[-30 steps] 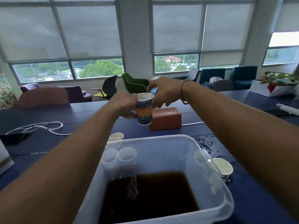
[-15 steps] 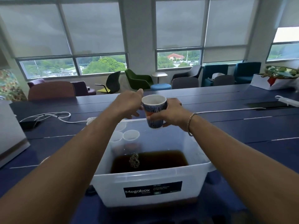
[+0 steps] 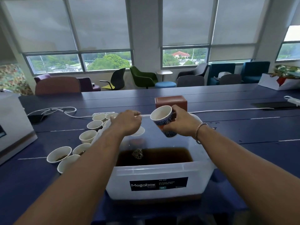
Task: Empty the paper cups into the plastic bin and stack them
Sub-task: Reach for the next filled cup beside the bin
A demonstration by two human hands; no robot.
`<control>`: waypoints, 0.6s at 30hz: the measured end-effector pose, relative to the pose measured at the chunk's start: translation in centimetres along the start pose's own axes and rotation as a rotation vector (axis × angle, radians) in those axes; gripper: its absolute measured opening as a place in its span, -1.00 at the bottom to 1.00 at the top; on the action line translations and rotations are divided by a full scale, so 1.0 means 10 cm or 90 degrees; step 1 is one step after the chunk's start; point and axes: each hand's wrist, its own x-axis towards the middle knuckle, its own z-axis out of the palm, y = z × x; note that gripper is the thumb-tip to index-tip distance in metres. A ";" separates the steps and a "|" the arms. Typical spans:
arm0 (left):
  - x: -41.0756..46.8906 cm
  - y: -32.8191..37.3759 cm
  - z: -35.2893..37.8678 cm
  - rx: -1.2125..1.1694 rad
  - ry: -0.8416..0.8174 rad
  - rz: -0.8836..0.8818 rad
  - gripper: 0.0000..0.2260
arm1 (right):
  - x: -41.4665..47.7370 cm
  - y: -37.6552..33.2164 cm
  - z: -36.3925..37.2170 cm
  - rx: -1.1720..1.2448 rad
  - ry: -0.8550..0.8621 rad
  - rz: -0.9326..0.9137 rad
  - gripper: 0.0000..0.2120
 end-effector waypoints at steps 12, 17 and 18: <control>-0.03 -0.06 0.01 0.028 -0.013 0.007 -0.64 | -0.08 -0.01 0.03 -0.136 -0.054 -0.003 -0.41; -0.04 -0.08 0.01 0.027 -0.021 0.015 -0.64 | -0.12 -0.04 0.01 -0.242 -0.060 -0.016 -0.40; -0.05 -0.08 0.01 0.030 -0.021 0.018 -0.64 | -0.13 -0.05 0.01 -0.269 -0.060 -0.018 -0.40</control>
